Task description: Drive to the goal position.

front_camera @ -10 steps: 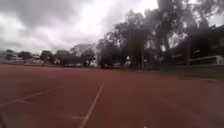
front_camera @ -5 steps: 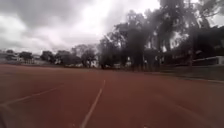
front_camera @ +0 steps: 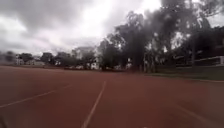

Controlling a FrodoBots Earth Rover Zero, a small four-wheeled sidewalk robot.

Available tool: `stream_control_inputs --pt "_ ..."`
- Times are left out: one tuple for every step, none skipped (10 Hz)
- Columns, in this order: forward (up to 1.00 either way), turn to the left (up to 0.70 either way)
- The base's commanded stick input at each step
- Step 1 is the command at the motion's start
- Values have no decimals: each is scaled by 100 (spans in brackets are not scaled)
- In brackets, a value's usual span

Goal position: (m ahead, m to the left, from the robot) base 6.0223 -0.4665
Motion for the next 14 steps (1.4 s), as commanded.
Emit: stream_control_inputs --pt "70 0" --pt "70 0" --pt "70 0" --pt "70 0" --pt "70 0" --pt "70 0" --pt "70 0" --pt "70 0" --pt "70 0" --pt "70 0" --pt "70 0" --pt "70 0" --pt "70 0" --pt "70 0"
